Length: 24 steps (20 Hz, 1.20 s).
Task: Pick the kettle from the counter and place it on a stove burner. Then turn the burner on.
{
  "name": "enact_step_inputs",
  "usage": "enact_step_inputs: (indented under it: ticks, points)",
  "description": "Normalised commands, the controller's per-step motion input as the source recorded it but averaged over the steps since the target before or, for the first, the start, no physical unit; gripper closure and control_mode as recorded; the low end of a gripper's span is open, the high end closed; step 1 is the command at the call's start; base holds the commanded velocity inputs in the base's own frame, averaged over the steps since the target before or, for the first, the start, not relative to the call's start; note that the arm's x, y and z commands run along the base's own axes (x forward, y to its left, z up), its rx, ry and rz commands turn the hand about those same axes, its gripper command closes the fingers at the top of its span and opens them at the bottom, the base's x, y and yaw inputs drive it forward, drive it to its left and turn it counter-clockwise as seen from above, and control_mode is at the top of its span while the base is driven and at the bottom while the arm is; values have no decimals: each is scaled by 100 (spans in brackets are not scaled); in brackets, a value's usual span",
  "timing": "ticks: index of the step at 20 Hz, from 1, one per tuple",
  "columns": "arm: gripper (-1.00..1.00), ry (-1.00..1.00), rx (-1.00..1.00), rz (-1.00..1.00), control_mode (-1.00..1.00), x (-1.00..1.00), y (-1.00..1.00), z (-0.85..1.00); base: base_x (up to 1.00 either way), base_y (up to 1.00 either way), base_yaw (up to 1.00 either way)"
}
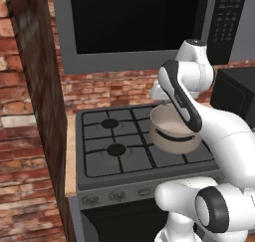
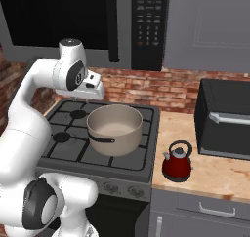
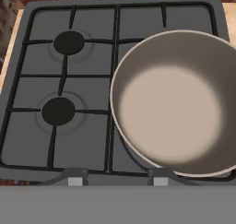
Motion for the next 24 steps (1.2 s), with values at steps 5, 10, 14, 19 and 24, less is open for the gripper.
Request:
enact_step_inputs:
  ticks: [5, 10, 14, 19, 24]
  points:
    - [-100, 0, 0, 0, -100, -18, -1, 0, 0, 0, 0]
    - [-100, 0, 0, -2, -100, -27, -14, 0, 0, 0, 0]
    - [-100, 0, 0, -9, -100, -23, -32, 0, 0, 0, 0]
    - [-100, 0, 0, -14, -100, -28, -48, -1, 0, 0, 0]
    - [-100, -3, 0, -21, -100, -30, -48, -4, 0, 0, 0]
